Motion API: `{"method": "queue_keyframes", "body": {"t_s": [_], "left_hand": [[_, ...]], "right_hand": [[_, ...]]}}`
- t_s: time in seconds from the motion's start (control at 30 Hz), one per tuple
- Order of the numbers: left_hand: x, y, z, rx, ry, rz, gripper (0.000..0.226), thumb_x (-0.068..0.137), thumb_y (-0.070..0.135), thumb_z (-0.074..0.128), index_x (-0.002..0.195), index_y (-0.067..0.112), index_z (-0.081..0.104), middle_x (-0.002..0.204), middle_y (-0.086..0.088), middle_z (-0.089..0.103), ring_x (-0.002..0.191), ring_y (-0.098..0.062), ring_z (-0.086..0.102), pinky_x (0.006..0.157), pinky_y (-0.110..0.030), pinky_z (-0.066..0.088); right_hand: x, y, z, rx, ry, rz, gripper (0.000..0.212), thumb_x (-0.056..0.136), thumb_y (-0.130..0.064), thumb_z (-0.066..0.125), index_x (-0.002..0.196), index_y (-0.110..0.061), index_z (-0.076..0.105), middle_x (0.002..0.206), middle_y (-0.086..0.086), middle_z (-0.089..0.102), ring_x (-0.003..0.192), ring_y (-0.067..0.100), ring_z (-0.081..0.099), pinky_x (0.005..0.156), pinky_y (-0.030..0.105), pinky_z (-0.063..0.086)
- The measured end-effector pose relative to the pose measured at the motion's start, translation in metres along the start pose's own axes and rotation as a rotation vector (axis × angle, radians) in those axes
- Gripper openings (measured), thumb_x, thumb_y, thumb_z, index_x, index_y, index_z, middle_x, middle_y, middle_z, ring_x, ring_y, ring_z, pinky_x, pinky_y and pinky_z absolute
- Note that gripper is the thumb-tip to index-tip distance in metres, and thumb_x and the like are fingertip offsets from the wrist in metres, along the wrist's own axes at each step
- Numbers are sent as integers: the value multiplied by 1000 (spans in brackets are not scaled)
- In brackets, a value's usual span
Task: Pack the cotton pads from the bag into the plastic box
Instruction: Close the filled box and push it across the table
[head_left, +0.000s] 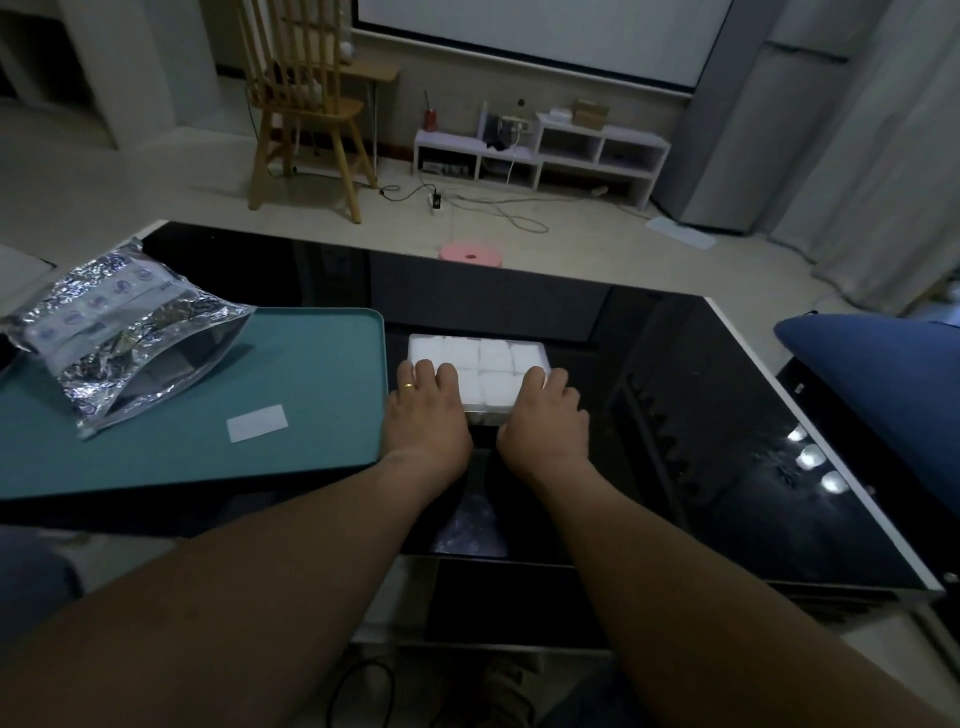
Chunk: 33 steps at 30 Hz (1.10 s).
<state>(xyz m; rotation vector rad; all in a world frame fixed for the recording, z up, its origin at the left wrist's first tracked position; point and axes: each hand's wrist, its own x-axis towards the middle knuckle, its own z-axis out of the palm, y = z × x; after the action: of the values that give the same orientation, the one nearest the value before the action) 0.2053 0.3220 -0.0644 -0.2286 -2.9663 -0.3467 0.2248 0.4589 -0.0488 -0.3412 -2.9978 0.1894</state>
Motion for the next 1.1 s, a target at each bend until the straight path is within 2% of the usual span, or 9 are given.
{"method": "queue_keyframes", "body": {"t_s": [0.13,0.3,0.4,0.5,0.67,0.77,0.83,0.93,1.1], "left_hand": [[0,13,6,-101,15,-116,59,83,16,55,137,12,32,148,-13,29,147,-35,18,112,-40,34],[2,17,5,-88,2,-133,66,82,19,57,142,14,29,152,-15,26,149,-38,14,114,-43,32],[1,17,3,-6,-32,-103,73,83,24,60,147,12,27,153,-18,26,150,-43,13,114,-46,32],[0,14,-1,107,-59,-42,78,86,27,62,151,7,23,153,-24,26,149,-48,15,112,-49,35],[2,-19,-13,144,-124,183,73,96,21,52,158,5,15,157,-25,23,150,-47,16,109,-48,41],[8,-42,-20,81,-130,317,57,106,29,40,156,7,24,157,-18,30,148,-41,24,115,-46,34],[14,-52,-25,52,-107,394,45,108,29,38,149,9,40,148,-13,44,140,-38,37,115,-40,30],[21,-63,-30,-37,-80,414,34,105,29,49,133,13,60,136,-9,59,129,-35,48,110,-39,37],[34,-69,-29,-109,-76,393,33,102,34,57,130,18,67,137,-8,63,128,-35,50,107,-41,43]], "right_hand": [[3,-9,5,83,0,53,58,81,-24,70,126,-13,36,134,17,37,115,36,47,90,44,48],[10,-4,1,22,-73,-22,56,90,-20,65,136,-7,36,143,25,33,121,38,45,77,34,42],[13,5,-10,-31,-129,-84,46,97,-20,58,137,-7,39,141,26,37,116,38,50,74,35,41],[15,17,-20,-34,-178,-132,39,102,-22,55,136,-9,41,137,20,38,110,34,52,80,39,46],[16,29,-32,31,-201,-168,35,104,-32,58,131,-12,49,139,15,38,95,25,51,90,40,52],[17,34,-37,77,-236,-169,40,104,-30,60,138,-12,51,143,13,36,104,29,56,97,39,50],[20,40,-38,111,-257,-181,44,103,-29,62,143,-15,52,145,12,36,116,34,57,105,38,46],[24,45,-38,142,-266,-176,49,101,-29,67,148,-19,54,145,10,39,124,32,55,111,36,41],[31,43,-33,170,-212,-177,46,101,-30,66,145,-20,59,143,8,43,123,29,56,110,37,43]]}}
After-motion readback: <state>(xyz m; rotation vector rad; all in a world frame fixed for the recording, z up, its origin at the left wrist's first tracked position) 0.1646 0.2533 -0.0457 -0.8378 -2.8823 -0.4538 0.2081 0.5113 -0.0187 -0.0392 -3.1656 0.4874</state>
